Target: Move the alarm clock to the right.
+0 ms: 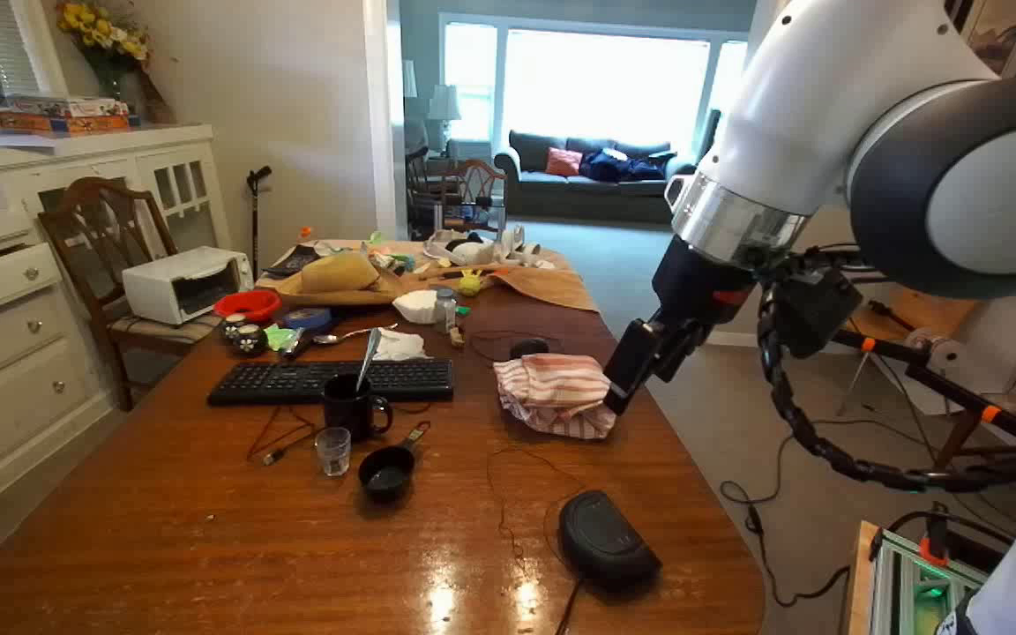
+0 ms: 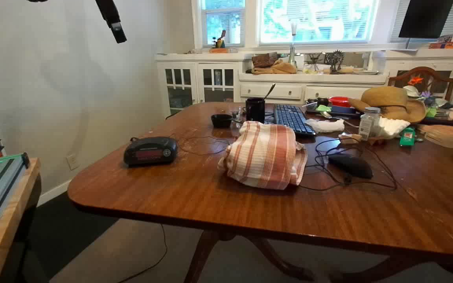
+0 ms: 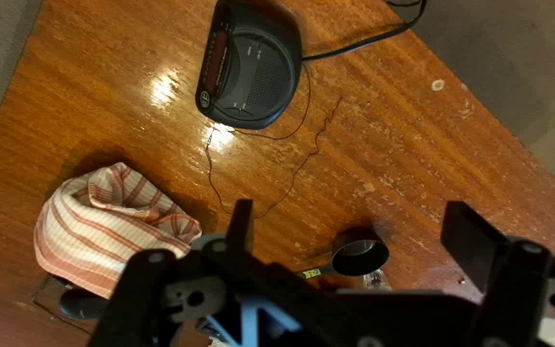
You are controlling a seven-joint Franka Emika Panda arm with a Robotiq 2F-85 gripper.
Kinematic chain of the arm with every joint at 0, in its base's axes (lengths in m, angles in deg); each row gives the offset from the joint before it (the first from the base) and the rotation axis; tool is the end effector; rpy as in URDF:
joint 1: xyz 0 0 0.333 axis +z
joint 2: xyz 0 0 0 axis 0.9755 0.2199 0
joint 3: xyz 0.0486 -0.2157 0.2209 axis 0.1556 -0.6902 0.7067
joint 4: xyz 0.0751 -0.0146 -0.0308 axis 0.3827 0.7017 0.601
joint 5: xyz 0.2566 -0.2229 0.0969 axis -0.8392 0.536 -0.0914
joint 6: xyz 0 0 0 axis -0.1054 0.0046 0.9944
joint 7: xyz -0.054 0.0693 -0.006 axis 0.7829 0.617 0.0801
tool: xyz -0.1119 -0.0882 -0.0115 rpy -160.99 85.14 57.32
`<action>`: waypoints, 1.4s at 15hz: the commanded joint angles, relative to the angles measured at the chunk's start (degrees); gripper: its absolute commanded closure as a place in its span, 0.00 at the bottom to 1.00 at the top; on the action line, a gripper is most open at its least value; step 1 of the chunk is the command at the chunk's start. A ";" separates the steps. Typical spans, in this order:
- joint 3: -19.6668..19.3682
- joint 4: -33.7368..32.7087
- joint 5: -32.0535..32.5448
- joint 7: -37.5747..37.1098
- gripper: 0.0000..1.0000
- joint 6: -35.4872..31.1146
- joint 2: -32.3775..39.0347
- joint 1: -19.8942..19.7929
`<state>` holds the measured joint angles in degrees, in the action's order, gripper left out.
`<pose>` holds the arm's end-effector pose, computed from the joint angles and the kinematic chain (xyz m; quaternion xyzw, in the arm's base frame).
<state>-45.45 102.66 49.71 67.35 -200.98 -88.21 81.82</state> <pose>0.3028 0.0951 0.4264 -0.9900 0.0480 -0.1327 0.0060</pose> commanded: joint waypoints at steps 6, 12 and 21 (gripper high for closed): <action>-0.35 0.80 0.33 -0.21 0.00 0.21 0.34 0.30; 9.79 0.25 0.83 -15.83 0.00 -7.15 3.77 -1.89; 30.71 0.27 7.52 -50.50 0.00 -15.14 11.51 -11.50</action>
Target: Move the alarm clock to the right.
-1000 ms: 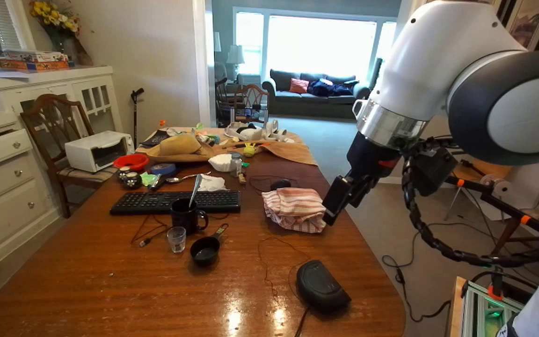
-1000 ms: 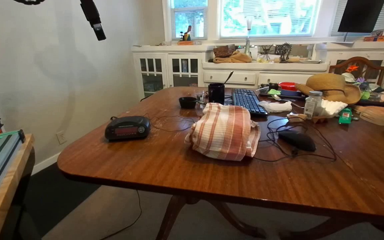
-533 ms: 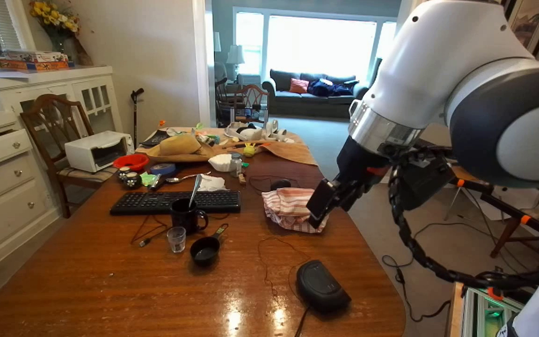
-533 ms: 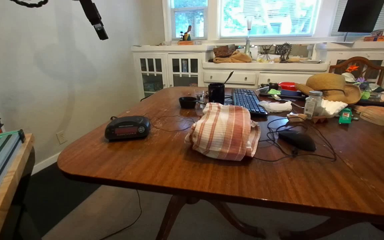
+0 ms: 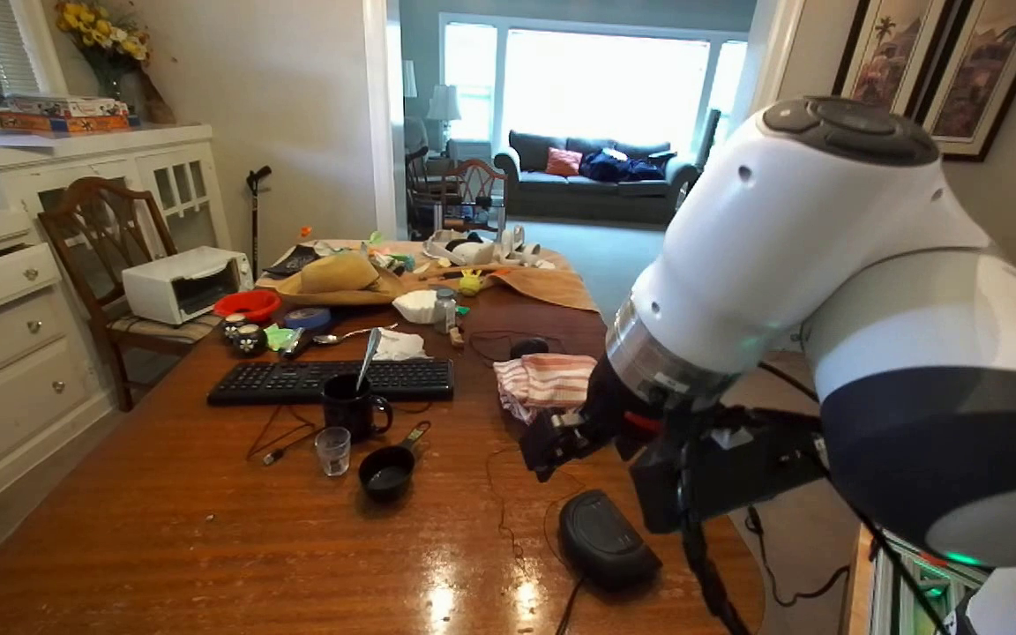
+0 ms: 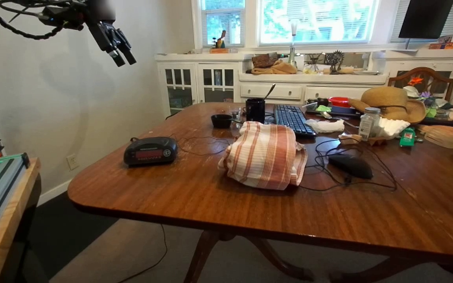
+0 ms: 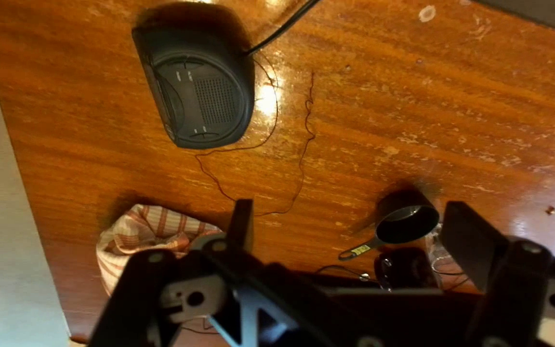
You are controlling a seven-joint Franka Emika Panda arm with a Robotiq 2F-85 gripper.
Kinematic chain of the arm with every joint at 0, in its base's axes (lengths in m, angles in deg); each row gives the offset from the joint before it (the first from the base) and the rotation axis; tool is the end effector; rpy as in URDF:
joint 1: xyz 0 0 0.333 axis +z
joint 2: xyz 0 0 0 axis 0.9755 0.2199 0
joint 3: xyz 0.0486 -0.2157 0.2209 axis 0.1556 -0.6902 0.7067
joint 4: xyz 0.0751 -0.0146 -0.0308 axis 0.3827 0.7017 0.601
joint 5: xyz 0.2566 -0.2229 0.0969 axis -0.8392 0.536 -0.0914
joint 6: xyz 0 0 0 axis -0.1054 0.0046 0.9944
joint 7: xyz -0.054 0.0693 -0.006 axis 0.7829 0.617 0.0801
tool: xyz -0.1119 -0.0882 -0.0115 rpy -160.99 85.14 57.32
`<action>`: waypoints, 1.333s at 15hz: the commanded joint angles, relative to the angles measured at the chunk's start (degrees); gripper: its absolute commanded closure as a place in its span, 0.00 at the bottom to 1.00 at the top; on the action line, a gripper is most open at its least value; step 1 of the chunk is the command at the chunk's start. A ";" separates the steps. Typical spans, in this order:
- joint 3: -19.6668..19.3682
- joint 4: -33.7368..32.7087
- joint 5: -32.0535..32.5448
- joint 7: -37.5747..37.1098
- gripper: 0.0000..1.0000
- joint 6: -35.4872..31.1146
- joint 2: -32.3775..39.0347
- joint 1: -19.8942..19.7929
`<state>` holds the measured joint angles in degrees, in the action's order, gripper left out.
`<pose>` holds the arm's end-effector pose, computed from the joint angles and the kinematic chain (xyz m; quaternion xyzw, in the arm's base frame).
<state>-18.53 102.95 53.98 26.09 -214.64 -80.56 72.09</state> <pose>0.3077 0.1866 0.3707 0.9469 -0.2383 0.2121 0.0411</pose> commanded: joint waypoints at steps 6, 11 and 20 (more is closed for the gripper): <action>10.88 0.05 9.65 -22.19 0.00 -5.42 14.12 -3.44; 7.61 -0.06 9.96 -21.36 0.00 -3.48 13.91 -0.38; 18.03 -0.18 13.39 -38.63 0.00 -6.50 19.49 -8.63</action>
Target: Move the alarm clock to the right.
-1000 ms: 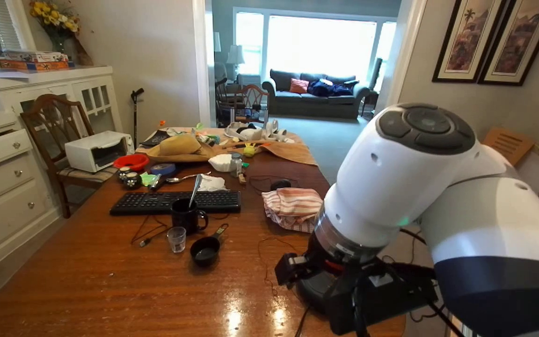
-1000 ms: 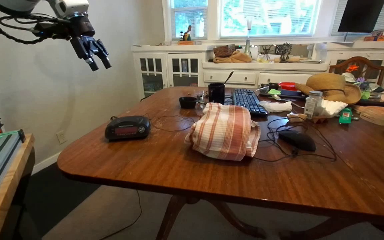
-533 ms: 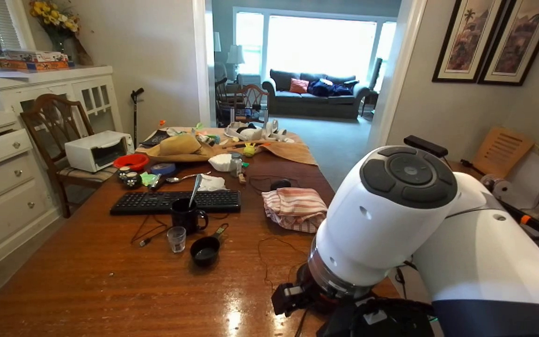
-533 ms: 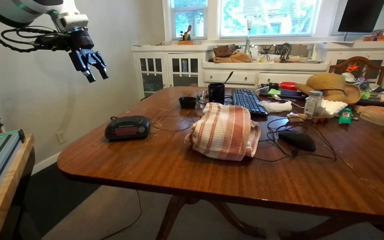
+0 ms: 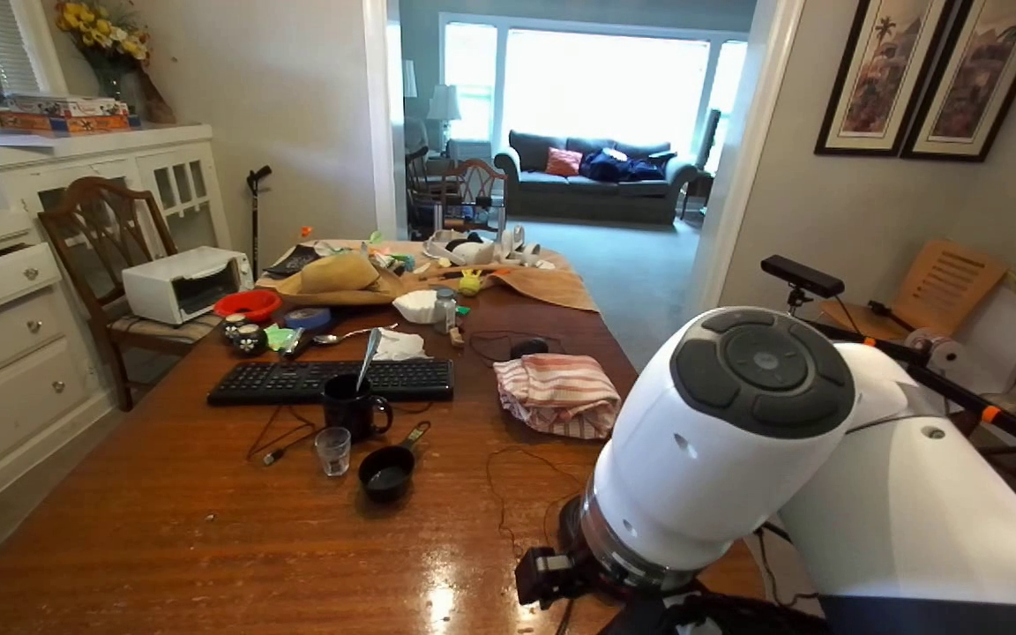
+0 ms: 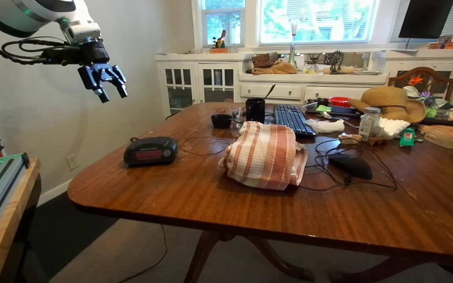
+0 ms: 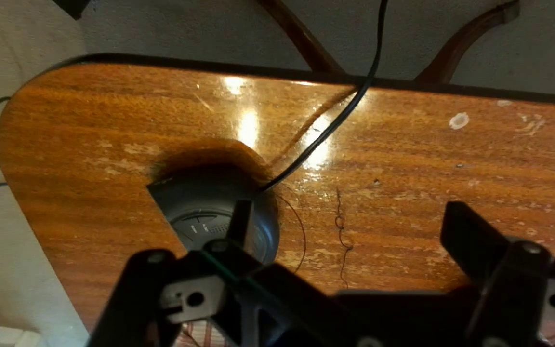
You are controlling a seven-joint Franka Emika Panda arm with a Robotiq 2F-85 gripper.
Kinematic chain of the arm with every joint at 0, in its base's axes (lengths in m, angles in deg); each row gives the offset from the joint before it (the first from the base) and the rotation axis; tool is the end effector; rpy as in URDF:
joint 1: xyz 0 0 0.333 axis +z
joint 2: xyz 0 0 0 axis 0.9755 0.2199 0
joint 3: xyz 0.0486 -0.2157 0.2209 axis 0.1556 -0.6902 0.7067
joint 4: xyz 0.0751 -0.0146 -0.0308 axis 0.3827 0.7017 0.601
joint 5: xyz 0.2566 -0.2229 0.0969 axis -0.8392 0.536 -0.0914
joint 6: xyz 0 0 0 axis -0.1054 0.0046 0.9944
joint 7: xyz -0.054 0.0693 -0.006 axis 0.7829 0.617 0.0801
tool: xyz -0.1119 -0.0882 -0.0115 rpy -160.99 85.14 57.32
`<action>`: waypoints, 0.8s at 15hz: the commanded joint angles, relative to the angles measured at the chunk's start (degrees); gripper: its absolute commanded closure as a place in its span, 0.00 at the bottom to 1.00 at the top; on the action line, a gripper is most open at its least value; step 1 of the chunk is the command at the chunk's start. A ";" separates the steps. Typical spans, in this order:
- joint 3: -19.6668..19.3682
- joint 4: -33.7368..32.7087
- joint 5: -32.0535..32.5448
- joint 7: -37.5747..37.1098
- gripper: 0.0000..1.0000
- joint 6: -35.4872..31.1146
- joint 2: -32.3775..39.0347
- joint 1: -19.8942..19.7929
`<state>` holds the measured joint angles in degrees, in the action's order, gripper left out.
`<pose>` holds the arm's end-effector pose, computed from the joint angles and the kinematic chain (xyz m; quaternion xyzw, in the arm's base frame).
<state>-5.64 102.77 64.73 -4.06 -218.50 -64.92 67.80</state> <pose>0.2858 0.2310 0.2798 0.9262 -0.3325 0.1644 0.0672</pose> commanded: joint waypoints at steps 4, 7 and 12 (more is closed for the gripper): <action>13.01 -0.02 7.57 -16.19 0.00 -6.23 7.24 -10.76; 19.11 -0.04 13.38 -20.97 0.00 -8.08 8.75 -16.63; 29.82 -0.11 21.94 -27.13 0.00 -6.73 11.11 -27.16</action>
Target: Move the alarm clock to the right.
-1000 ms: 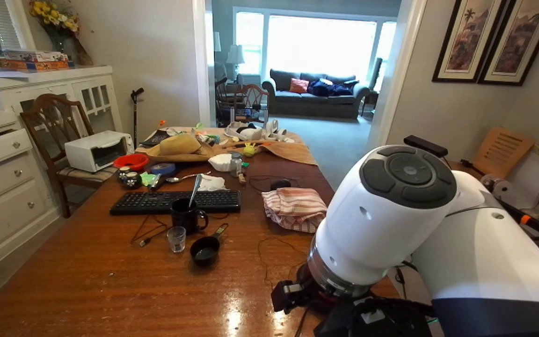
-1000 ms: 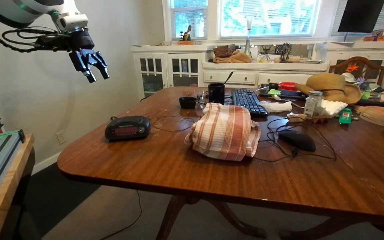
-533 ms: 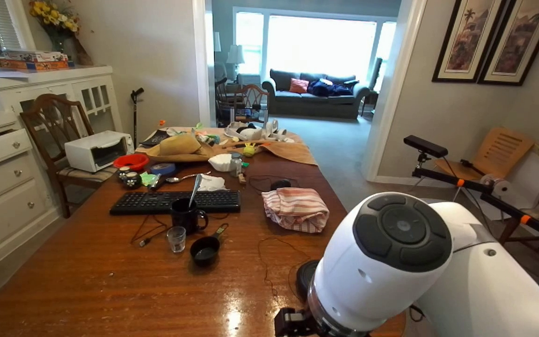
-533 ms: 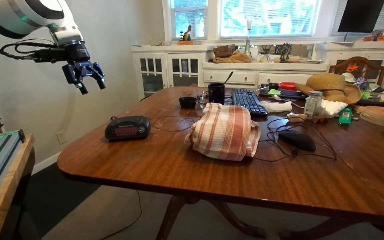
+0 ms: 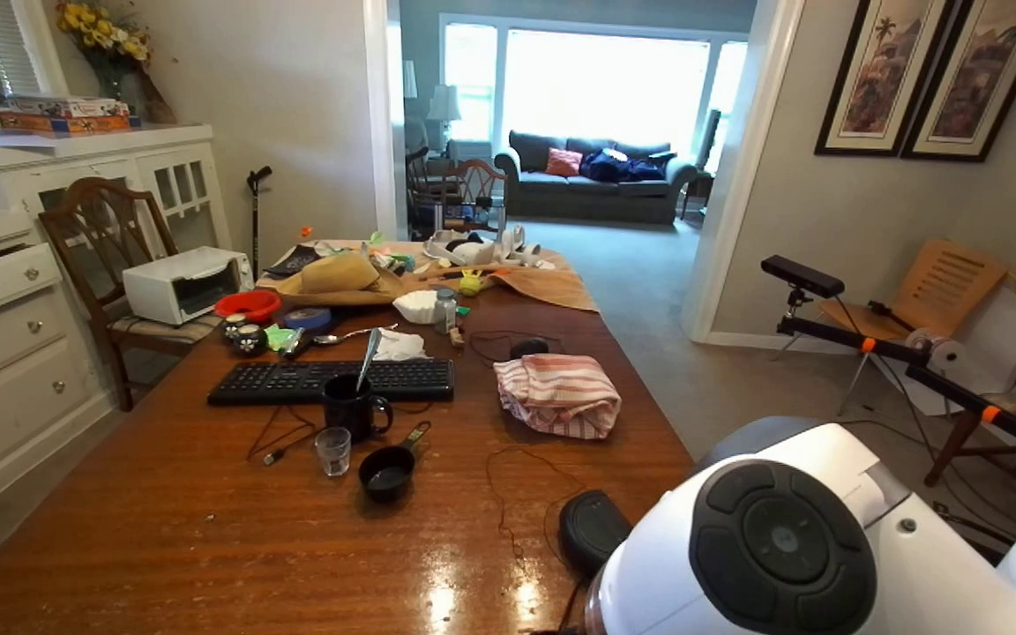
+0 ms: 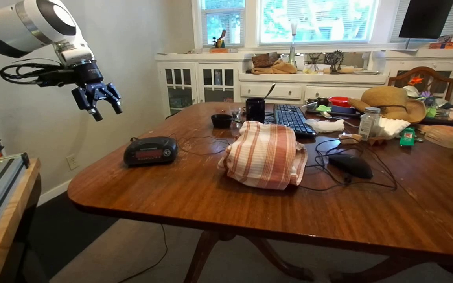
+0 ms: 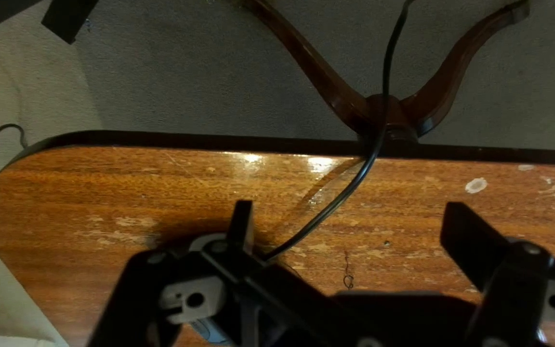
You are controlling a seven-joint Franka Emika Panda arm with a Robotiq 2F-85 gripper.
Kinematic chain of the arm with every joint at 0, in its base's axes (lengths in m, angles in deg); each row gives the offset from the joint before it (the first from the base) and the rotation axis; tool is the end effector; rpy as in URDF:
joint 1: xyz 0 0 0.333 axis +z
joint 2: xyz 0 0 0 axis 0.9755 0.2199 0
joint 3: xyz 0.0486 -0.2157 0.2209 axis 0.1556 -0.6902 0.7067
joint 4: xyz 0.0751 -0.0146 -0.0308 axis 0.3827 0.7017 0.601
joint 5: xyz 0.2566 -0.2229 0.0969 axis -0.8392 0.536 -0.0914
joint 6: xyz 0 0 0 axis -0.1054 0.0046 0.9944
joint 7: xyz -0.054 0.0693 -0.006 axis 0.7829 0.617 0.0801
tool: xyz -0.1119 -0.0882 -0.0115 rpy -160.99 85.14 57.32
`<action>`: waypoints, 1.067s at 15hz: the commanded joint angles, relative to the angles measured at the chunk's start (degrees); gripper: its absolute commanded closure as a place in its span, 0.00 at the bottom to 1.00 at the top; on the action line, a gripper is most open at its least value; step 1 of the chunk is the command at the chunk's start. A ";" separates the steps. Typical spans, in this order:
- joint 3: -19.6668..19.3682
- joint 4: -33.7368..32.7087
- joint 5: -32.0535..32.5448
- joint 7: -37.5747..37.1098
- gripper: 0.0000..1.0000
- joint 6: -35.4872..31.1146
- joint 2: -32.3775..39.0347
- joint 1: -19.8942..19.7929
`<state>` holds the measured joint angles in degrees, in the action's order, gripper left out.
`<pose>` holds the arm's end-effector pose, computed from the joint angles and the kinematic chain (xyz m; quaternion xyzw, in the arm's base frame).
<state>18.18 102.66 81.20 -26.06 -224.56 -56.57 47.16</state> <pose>0.2660 0.2545 0.2256 0.9177 -0.3484 0.1777 0.0693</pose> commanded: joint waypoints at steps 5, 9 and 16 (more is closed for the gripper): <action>18.72 -0.13 8.24 -9.71 0.00 -1.62 1.93 -18.50; 32.19 -0.52 3.75 -6.64 0.00 -5.06 0.77 -30.39; 30.80 -0.79 4.52 -7.24 0.00 -3.64 0.34 -29.85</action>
<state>49.02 101.96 86.14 -32.79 -227.97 -55.34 17.90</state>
